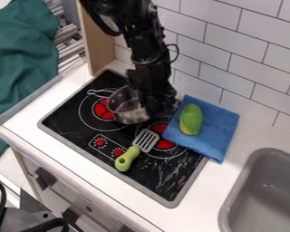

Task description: Move the silver pot bellow the left burner

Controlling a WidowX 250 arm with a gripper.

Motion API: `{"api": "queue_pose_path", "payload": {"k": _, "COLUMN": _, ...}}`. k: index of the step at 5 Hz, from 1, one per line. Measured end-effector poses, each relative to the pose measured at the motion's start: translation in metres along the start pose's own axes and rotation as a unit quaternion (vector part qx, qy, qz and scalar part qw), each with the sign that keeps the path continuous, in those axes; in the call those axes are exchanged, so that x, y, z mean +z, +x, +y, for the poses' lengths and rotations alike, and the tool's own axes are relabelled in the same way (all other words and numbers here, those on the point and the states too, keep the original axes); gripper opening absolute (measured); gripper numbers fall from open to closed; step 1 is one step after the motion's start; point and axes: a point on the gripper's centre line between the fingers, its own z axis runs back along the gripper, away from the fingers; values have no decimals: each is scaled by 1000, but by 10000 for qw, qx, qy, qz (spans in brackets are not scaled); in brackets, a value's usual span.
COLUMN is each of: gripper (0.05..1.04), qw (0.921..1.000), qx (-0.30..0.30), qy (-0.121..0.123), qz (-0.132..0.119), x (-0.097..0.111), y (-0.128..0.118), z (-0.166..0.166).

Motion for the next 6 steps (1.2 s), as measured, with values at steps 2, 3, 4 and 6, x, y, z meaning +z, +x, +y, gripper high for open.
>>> {"api": "queue_pose_path", "payload": {"k": 2, "gripper": 61, "qw": 9979, "qx": 444, "qy": 74, "qz": -467, "x": 34, "y": 1, "z": -6}}
{"api": "queue_pose_path", "payload": {"k": 3, "gripper": 61, "qw": 9941, "qx": 831, "qy": 132, "qz": -688, "x": 52, "y": -9, "z": 9}}
{"api": "queue_pose_path", "payload": {"k": 4, "gripper": 61, "qw": 9905, "qx": 1265, "qy": 329, "qz": -417, "x": 53, "y": -36, "z": 36}}
{"api": "queue_pose_path", "payload": {"k": 6, "gripper": 61, "qw": 9922, "qx": 1205, "qy": 318, "qz": -11, "x": 43, "y": -72, "z": 47}}
